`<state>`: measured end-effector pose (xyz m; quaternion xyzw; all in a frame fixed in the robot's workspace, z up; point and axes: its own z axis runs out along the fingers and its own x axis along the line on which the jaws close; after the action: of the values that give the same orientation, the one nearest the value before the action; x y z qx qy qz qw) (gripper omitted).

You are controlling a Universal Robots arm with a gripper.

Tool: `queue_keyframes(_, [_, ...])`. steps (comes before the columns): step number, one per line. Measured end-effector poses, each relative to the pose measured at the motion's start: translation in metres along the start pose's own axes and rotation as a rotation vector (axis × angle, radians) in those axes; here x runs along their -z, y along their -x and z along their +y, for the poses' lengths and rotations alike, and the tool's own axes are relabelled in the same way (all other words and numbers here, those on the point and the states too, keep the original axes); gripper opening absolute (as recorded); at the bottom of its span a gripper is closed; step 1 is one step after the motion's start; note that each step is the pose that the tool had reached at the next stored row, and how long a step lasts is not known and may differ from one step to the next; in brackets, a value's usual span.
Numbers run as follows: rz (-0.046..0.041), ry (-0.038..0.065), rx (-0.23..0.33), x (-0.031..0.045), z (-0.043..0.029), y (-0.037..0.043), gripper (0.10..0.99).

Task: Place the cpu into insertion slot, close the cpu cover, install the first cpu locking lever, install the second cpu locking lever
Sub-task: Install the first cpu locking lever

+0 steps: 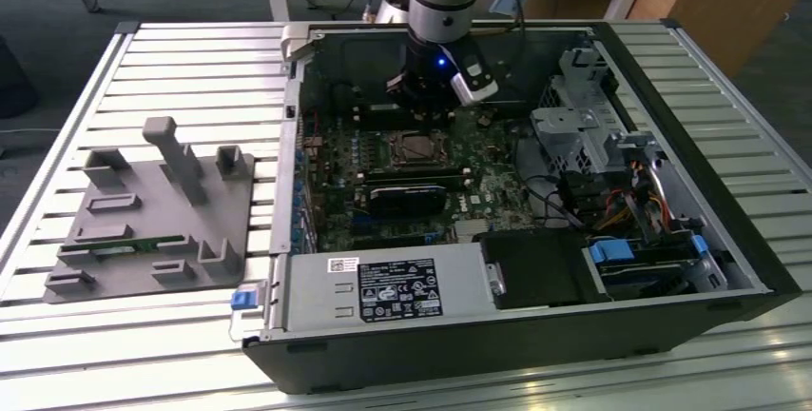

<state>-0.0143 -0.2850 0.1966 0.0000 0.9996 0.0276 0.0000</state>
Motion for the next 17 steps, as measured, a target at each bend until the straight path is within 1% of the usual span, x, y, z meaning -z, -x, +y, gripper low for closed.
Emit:
queue_keyframes(1, [-0.0004,0.001,0.0,0.0018,0.0003,0.0001,0.106])
queue_keyframes(5, [0.0006,-0.001,0.0,0.0162,0.0007,-0.0001,0.106])
queue_keyframes(6, [0.0005,-0.001,0.0,0.0185,0.0009,-0.0001,0.106])
queue_keyframes(17, [0.0005,-0.001,0.0,0.0192,-0.0022,0.0,0.106])
